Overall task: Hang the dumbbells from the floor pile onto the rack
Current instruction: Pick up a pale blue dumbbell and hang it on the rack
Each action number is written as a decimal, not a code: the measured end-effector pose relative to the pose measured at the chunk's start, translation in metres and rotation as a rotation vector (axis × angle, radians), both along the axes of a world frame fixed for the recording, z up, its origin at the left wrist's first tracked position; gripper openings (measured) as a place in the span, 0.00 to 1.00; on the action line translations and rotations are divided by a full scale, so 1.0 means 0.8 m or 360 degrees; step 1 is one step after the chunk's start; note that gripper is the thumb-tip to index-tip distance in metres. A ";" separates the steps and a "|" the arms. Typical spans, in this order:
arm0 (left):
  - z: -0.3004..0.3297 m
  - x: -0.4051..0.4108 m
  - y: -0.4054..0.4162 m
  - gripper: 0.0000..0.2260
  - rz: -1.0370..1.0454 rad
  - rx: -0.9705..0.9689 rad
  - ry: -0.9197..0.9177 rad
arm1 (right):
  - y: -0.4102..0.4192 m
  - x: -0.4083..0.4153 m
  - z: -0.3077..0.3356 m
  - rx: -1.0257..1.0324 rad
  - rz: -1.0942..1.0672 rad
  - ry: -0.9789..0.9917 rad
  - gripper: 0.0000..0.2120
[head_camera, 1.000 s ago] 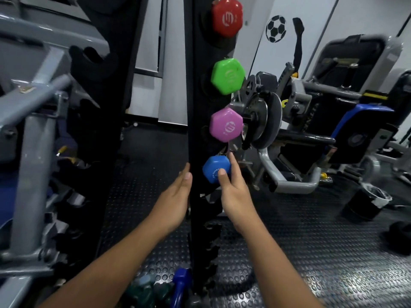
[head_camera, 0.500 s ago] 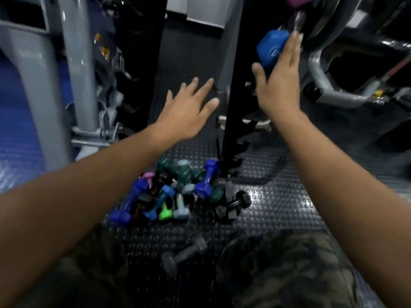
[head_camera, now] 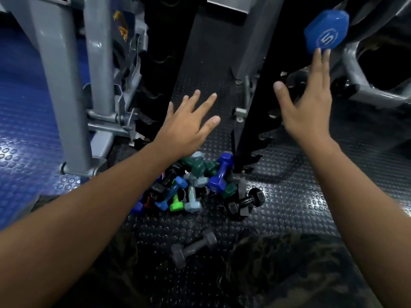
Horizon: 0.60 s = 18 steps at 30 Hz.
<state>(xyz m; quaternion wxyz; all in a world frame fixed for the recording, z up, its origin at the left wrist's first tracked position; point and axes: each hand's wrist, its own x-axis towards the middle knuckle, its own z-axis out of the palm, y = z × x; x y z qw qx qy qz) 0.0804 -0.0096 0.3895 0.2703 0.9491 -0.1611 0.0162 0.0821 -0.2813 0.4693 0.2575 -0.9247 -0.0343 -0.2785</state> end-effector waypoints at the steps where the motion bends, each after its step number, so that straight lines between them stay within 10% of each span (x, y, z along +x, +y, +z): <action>1: 0.000 0.001 0.004 0.29 0.0015 -0.0010 0.0000 | -0.001 -0.004 -0.004 0.0002 -0.0015 -0.0004 0.42; 18: -0.080 -0.018 0.063 0.30 -0.0067 0.0132 0.0443 | 0.062 -0.059 -0.200 0.0236 0.0039 0.0675 0.31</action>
